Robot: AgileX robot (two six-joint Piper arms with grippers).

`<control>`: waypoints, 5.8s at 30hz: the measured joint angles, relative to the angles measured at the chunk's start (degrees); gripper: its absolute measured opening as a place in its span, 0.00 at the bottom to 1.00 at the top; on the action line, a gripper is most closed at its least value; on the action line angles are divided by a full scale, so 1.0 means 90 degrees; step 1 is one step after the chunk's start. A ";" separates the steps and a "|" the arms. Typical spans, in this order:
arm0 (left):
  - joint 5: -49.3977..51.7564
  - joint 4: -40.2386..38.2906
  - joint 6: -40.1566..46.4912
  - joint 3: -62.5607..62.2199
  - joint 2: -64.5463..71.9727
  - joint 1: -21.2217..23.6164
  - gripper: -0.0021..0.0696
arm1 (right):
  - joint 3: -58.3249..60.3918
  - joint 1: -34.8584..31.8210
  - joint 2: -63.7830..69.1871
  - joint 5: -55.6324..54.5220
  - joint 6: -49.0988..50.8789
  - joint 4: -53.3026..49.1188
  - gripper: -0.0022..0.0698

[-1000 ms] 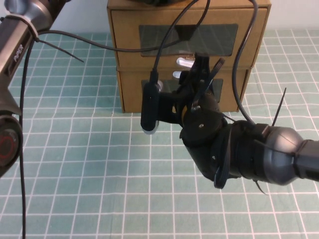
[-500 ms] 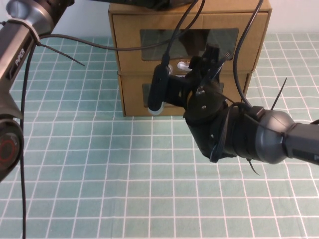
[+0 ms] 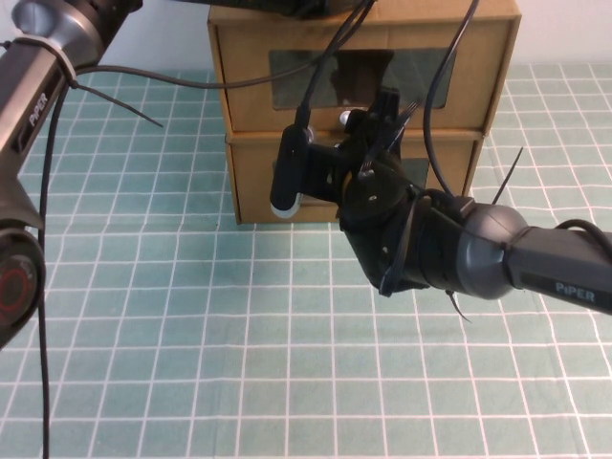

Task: Open the shoe box
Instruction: 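Pull the top drawer of the cardboard box fully open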

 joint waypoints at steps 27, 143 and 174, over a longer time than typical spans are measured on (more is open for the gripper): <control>-0.0001 -0.0012 -0.0011 -0.0011 0.0005 0.0000 0.02 | -0.0161 -0.0108 -0.0110 0.0069 0.0000 0.0082 0.53; -0.0164 0.4178 -0.2286 0.8889 -1.0274 0.0885 0.02 | 0.2894 0.2614 -0.8062 0.2442 -0.3973 0.6395 0.01; -0.3326 0.4448 -0.1897 1.1476 -1.2631 0.0885 0.02 | 0.2898 0.2614 -0.8062 0.2477 -0.3973 0.7247 0.01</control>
